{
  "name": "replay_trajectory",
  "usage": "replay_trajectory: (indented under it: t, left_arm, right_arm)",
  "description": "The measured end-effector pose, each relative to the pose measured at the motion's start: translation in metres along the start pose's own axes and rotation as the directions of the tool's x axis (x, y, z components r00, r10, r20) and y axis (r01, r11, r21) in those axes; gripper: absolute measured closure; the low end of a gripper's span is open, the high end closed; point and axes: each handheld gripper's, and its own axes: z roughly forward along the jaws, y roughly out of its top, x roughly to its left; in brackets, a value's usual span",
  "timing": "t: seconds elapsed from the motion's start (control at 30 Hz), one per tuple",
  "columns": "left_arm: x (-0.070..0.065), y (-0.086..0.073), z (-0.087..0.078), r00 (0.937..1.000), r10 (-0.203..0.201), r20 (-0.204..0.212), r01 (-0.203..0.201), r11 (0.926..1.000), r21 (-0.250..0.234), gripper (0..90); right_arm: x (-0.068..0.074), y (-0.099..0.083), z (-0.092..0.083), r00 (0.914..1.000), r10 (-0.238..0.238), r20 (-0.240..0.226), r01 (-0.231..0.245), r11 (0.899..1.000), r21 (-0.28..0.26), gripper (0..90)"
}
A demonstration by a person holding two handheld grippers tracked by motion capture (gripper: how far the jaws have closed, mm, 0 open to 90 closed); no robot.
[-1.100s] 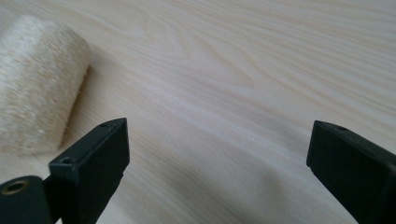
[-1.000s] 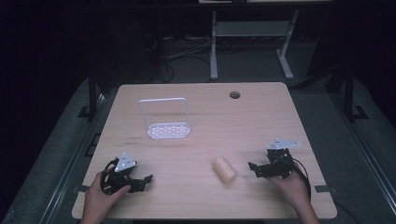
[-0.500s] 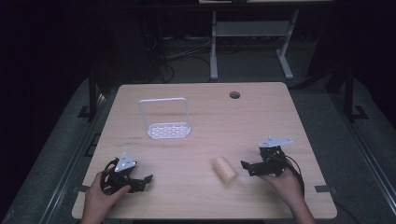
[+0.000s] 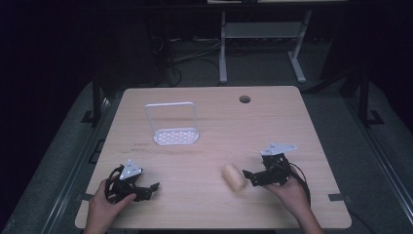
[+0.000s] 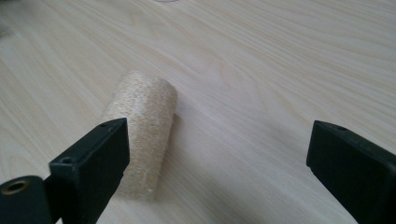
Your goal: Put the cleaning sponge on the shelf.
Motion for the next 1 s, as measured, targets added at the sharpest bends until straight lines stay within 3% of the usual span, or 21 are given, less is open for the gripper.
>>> replay_trajectory:
  t: [0.57,1.0]
  left_arm:
    - [0.0,0.0,0.0,1.0,0.0,0.0,0.0,1.0,0.0,13.1]
    - [0.0,0.0,0.0,1.0,0.0,0.0,0.0,1.0,0.0,13.1]
  right_arm:
    - [0.028,0.007,0.014,0.9973,-0.041,-0.061,0.042,0.999,0.013,5.8]
    - [0.043,0.002,0.031,0.9944,-0.056,-0.09,0.06,0.998,0.035,5.7]
